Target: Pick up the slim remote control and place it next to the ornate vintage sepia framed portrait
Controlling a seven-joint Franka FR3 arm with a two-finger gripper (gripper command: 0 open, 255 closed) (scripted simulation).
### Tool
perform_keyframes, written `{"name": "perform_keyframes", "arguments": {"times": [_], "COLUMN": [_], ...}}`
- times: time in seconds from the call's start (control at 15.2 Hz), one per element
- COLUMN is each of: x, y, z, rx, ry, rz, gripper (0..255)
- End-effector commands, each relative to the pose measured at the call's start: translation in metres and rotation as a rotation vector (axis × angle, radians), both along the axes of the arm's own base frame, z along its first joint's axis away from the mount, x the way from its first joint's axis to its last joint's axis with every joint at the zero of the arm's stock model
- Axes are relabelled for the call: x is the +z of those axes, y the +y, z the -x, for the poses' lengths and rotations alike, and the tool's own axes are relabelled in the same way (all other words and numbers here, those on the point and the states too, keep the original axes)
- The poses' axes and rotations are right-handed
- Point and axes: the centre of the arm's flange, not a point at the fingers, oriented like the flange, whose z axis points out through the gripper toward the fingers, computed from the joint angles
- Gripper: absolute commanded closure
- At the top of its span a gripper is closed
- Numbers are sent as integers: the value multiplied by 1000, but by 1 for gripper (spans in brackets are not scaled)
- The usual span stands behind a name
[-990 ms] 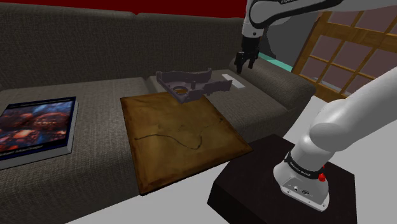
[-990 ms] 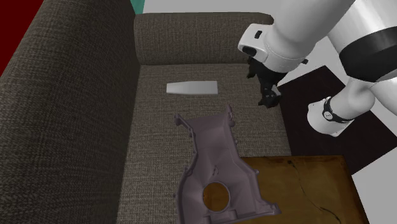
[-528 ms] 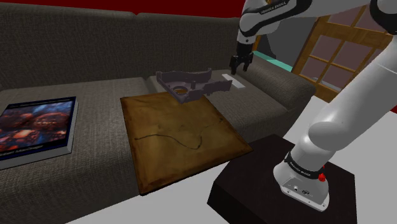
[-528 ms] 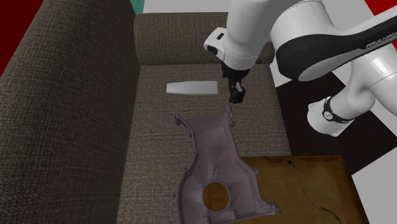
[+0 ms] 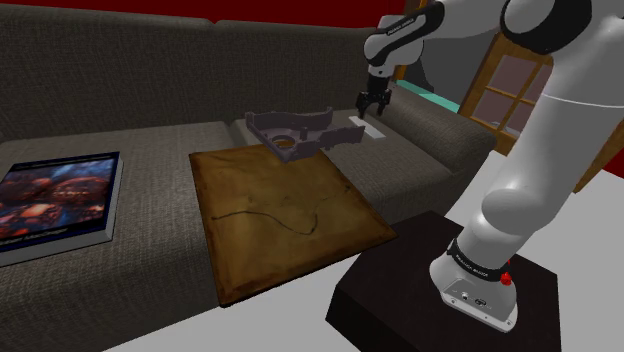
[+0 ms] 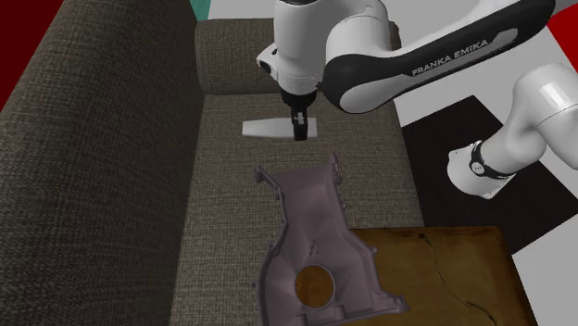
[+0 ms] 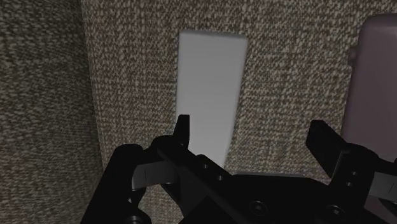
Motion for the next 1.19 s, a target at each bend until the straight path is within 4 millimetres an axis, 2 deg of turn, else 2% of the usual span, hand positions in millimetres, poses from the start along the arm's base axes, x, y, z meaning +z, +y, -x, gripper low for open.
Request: {"name": "perform_keyframes", "arguments": {"times": [0.0, 0.2, 0.26, 0.73, 1.12], "x": [-14, -33, -33, -73, -73], "y": [-22, -54, -54, -54, -54], "z": [-12, -28, -28, -28, -28], "rx": [-24, -61, -61, -61, -61], "ry": [-7, -17, -17, -17, -17], "rz": [-8, -19, -19, -19, -19], "gripper": [0, 0, 0, 0, 0]}}
